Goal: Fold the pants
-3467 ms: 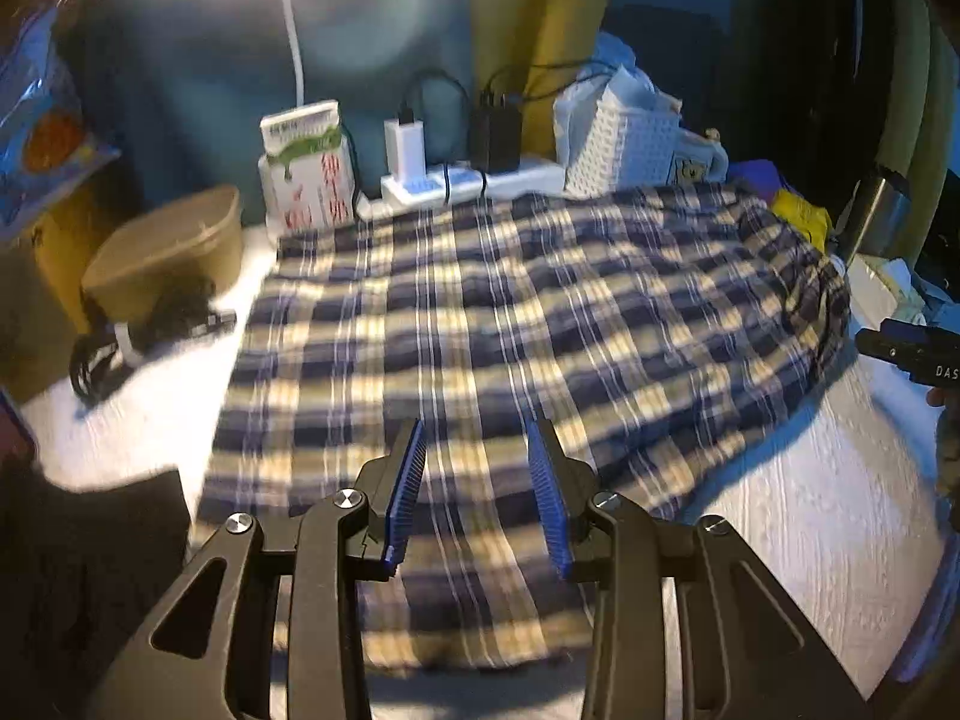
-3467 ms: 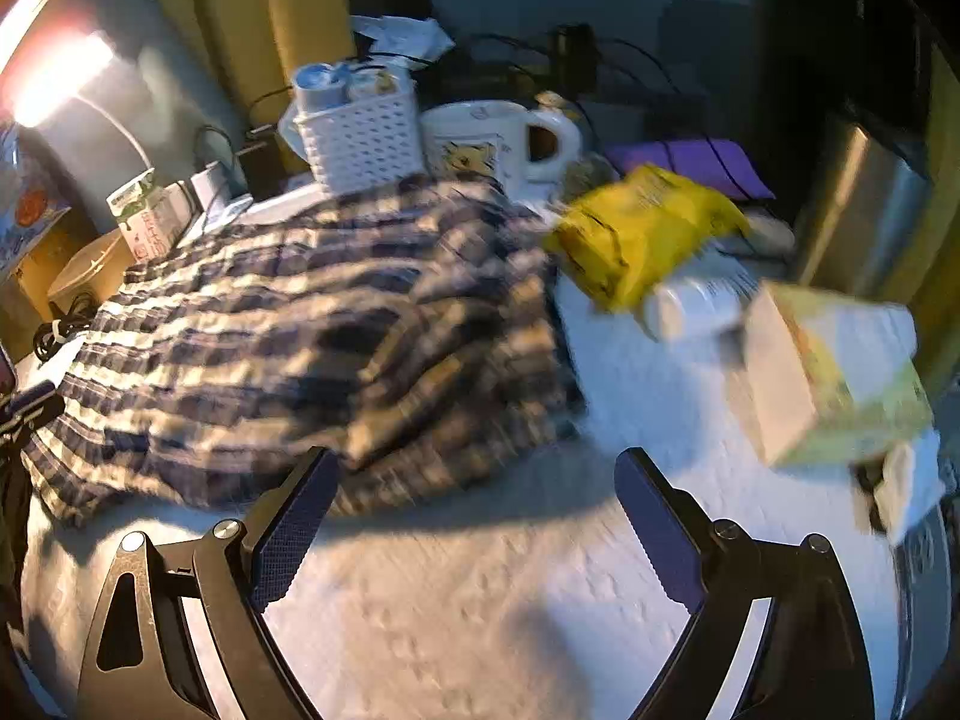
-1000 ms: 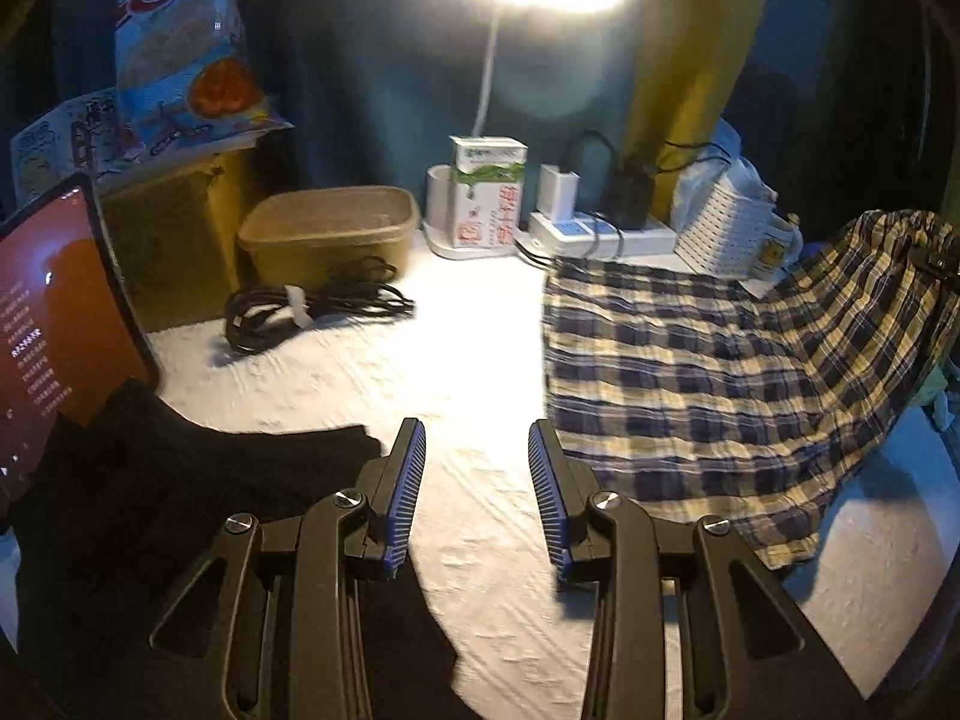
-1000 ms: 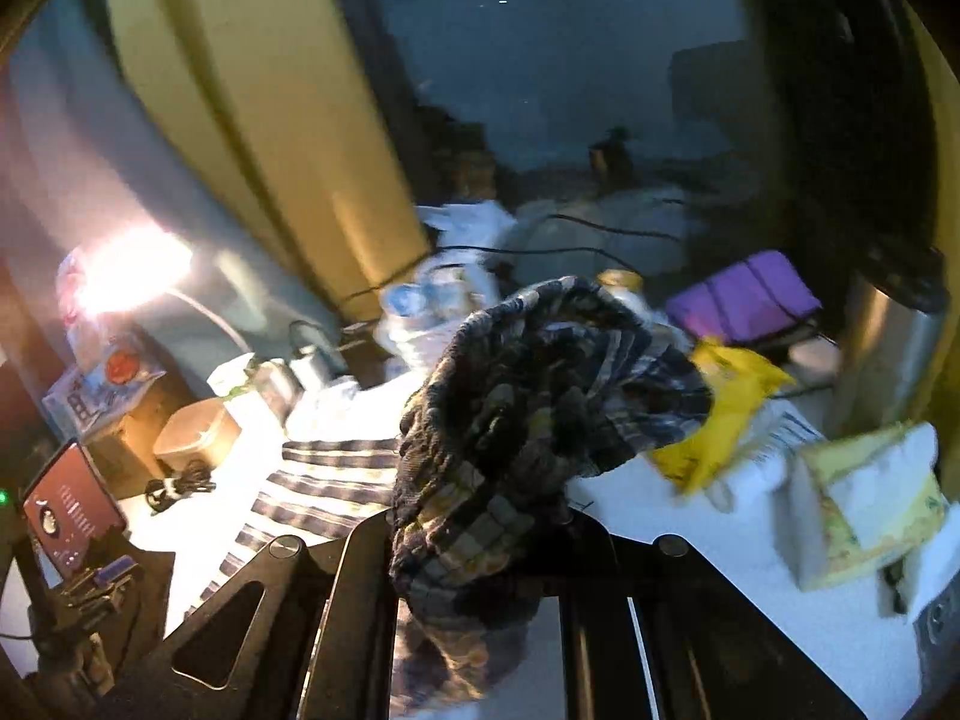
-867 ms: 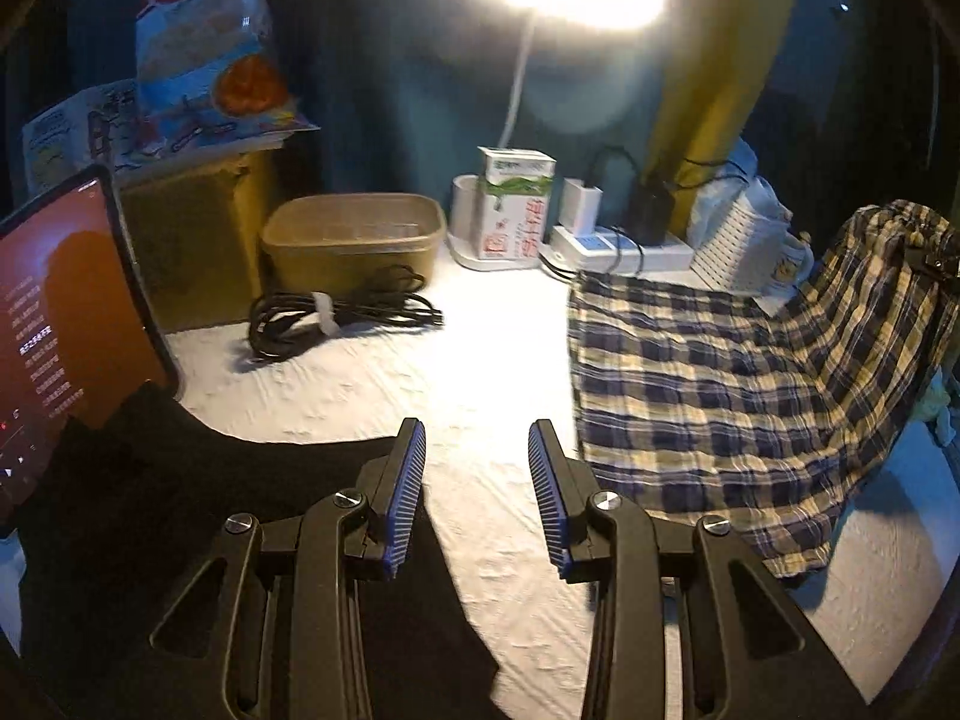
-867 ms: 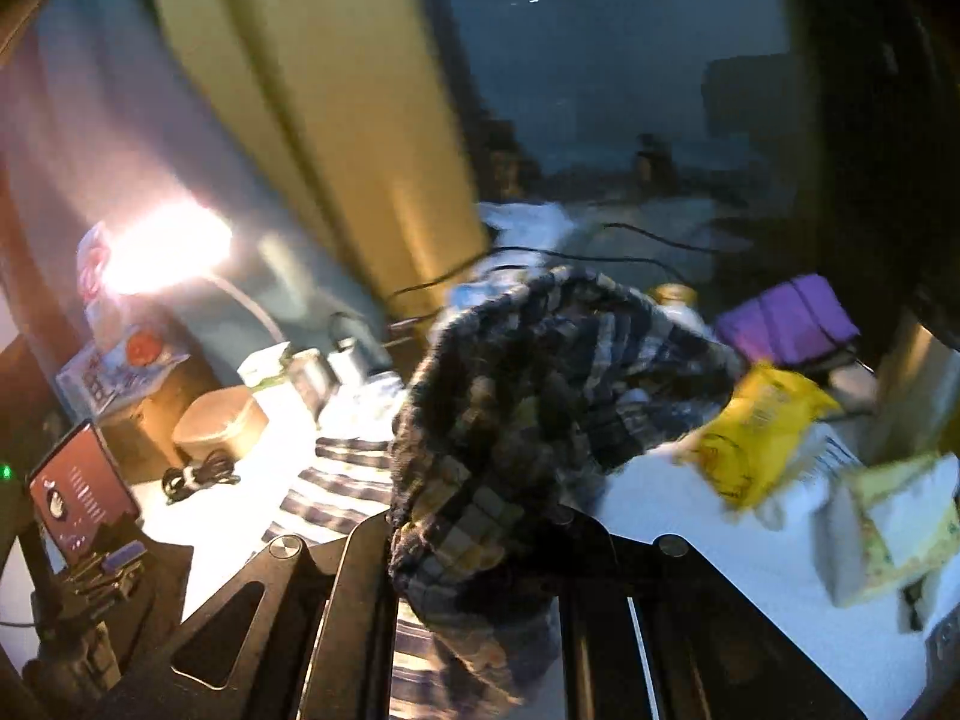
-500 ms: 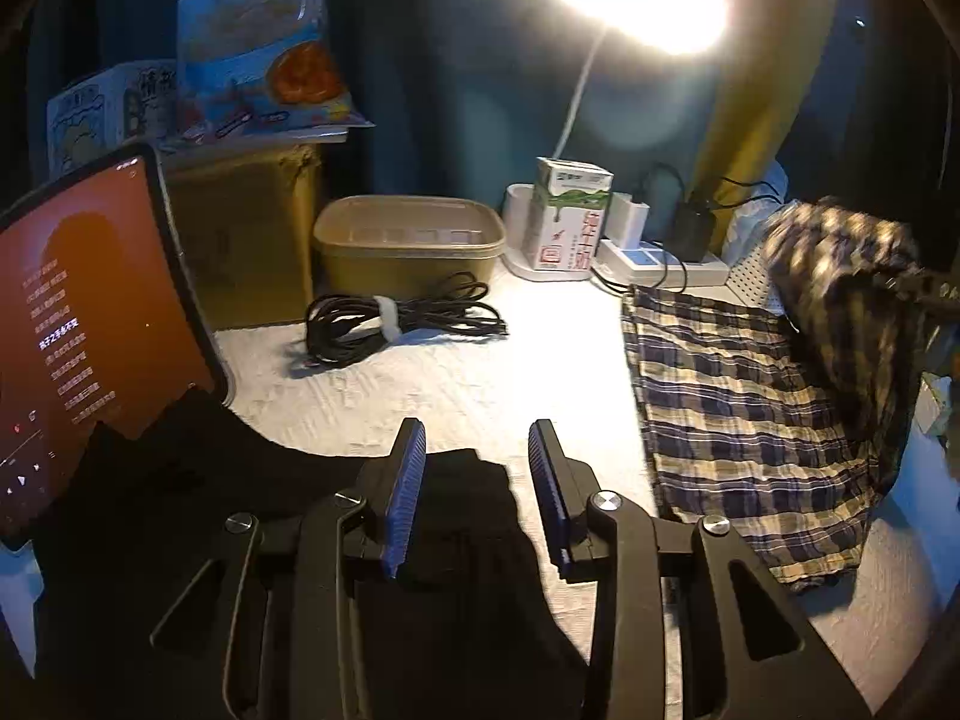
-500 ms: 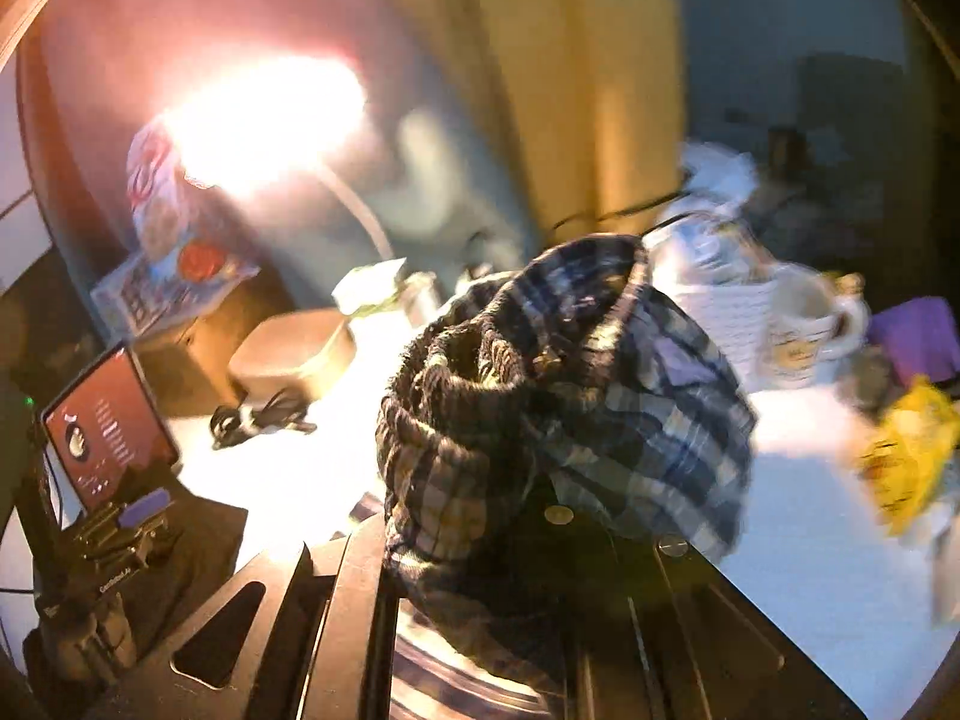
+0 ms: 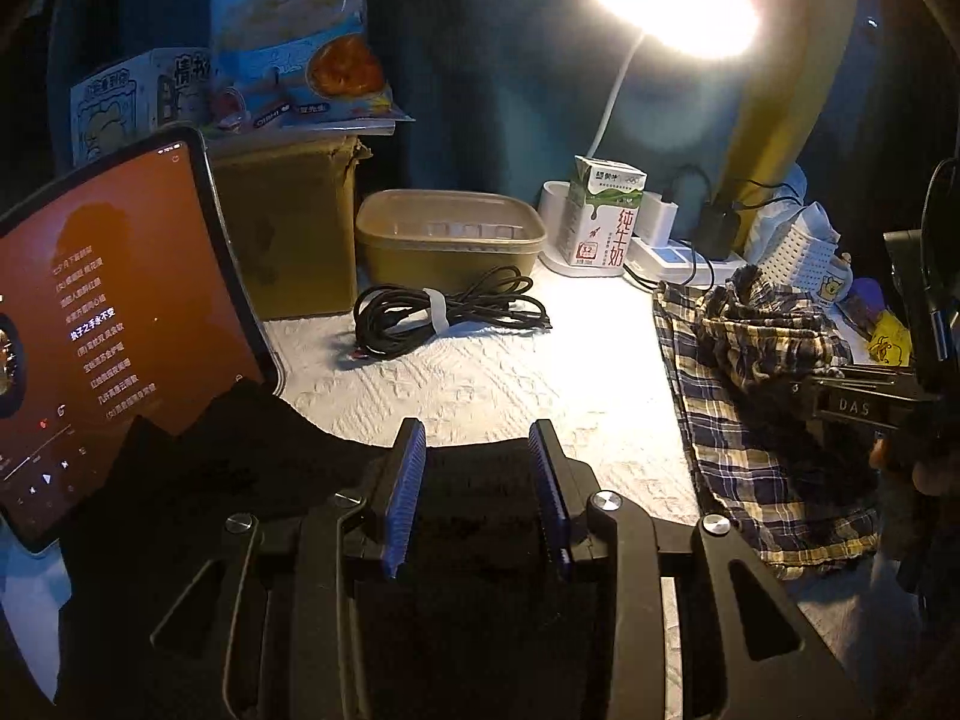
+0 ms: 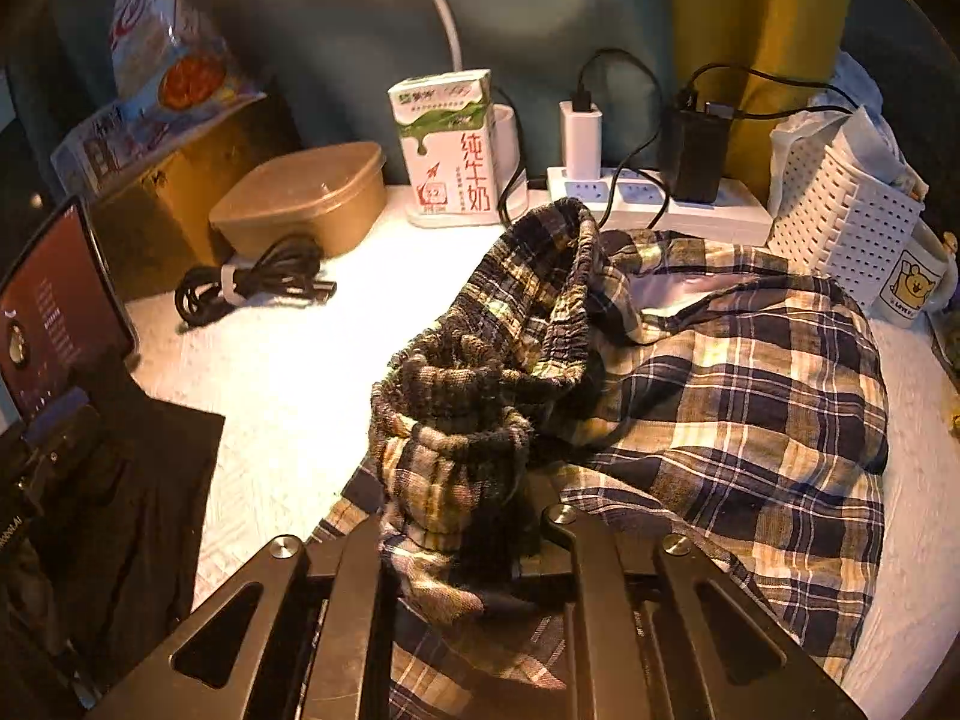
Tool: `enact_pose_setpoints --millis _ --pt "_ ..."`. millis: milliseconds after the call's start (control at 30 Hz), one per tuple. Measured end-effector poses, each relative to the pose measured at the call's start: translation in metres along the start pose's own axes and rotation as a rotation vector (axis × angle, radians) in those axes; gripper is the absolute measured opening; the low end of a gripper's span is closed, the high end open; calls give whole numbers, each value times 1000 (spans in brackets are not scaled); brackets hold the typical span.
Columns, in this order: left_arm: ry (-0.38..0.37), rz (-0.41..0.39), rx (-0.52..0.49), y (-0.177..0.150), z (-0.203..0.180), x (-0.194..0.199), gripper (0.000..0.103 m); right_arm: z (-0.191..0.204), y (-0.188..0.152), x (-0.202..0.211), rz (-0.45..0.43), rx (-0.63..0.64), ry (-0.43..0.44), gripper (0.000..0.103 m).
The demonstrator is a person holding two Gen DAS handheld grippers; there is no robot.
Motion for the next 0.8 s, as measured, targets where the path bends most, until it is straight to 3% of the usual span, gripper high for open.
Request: enact_pose_setpoints --millis 33,133,267,400,500,633,800 --pt "-1 2 -3 0 -3 0 35 0 0 0 1 2 5 26" --pt "-4 4 -16 1 -12 -1 35 4 -5 6 -7 17 75 88" --pt "-10 4 -35 3 -28 -1 35 9 -10 19 -43 52 125 89" --pt "-27 14 -67 7 -50 -9 35 -11 -14 38 -89 38 146 89" --pt "-60 25 -106 11 -74 -20 36 -39 -16 50 -114 2 124 89" --pt "-124 35 -171 20 -110 -35 53 -85 -20 62 -147 -58 71 89" --pt "-193 63 -254 34 -152 -56 53 -142 -26 65 -157 -142 5 89"
Point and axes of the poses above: each gripper's, at about its wrist camera, not at the fingertips, and x roughly against the way its jaws point, z to its left, y to its top, the point moved 3 cm from there along -x, roughly the way its jaws point, and after that the axes turned 7 degrees about -y, right-handed, at the moved point
